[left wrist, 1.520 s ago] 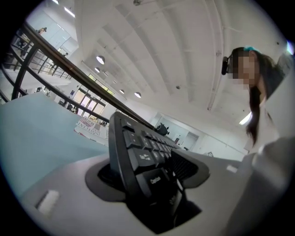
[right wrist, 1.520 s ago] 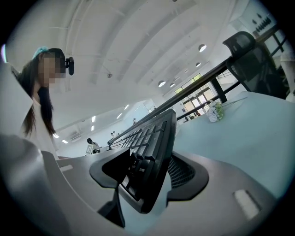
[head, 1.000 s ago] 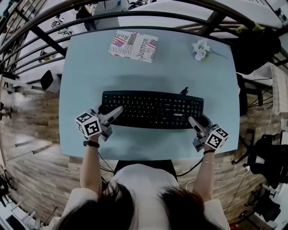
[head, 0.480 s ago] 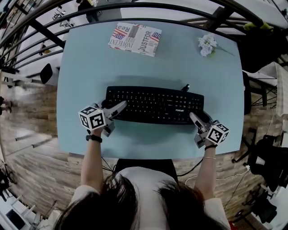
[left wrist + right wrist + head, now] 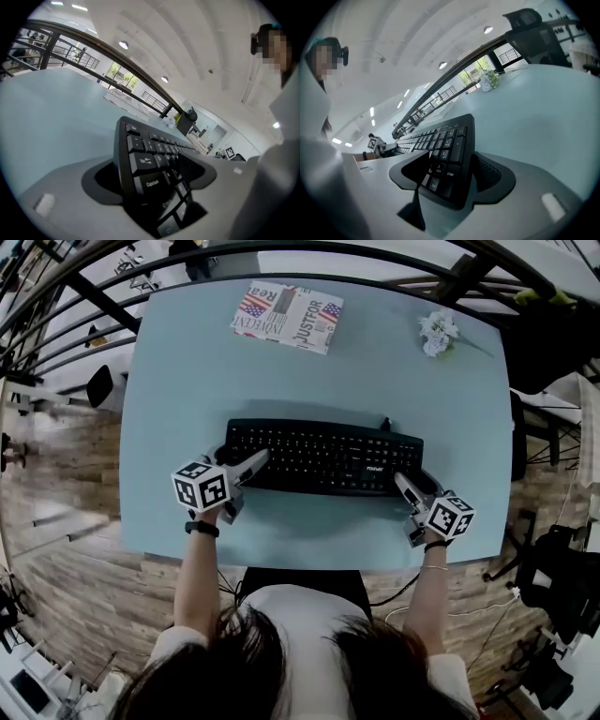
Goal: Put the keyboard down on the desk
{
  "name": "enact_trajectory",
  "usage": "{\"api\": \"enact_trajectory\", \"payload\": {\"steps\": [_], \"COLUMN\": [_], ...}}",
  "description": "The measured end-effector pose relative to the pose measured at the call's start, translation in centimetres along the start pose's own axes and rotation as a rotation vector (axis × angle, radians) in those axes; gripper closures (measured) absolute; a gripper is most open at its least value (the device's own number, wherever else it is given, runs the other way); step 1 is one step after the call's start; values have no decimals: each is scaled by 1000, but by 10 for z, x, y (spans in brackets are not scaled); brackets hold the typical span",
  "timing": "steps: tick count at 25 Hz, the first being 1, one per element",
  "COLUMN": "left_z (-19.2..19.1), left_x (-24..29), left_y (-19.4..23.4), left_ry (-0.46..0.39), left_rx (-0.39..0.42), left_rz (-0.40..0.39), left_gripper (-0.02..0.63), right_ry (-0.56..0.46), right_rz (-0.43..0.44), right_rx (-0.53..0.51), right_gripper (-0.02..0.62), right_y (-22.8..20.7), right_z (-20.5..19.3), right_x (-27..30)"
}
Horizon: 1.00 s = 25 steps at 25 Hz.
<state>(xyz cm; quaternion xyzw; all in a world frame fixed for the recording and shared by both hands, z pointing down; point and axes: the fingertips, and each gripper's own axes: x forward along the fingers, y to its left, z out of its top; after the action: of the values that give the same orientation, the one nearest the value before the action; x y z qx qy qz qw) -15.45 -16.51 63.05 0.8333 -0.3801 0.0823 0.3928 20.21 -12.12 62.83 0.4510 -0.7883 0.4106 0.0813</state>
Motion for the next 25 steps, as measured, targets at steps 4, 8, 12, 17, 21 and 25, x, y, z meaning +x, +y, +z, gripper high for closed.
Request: {"api": "enact_trajectory", "payload": {"steps": [4, 8, 12, 17, 21, 25], "left_z": [-3, -9, -12, -15, -18, -16], "left_x": [-3, -3, 0, -3, -6, -14], "left_y": [3, 8, 11, 17, 21, 24], "left_ry": [-6, 43, 56, 58, 54, 17], "left_rx": [39, 72, 99, 139, 175, 193], "left_rz": [51, 103, 161, 237, 285, 326], "left_gripper": [202, 193, 178, 155, 144, 147], "right_ry": [26, 72, 76, 59, 42, 16], "right_rz": [-48, -98, -139, -183, -191, -179], "right_rx": [-28, -62, -91, -135, -165, -164], "right_gripper": [324, 322, 321, 319, 319, 319], "right_y": [-3, -7, -11, -11, -11, -8], "right_z": [-4, -10, -12, -13, -13, -10], "right_x": [3, 5, 5, 2, 2, 1]}}
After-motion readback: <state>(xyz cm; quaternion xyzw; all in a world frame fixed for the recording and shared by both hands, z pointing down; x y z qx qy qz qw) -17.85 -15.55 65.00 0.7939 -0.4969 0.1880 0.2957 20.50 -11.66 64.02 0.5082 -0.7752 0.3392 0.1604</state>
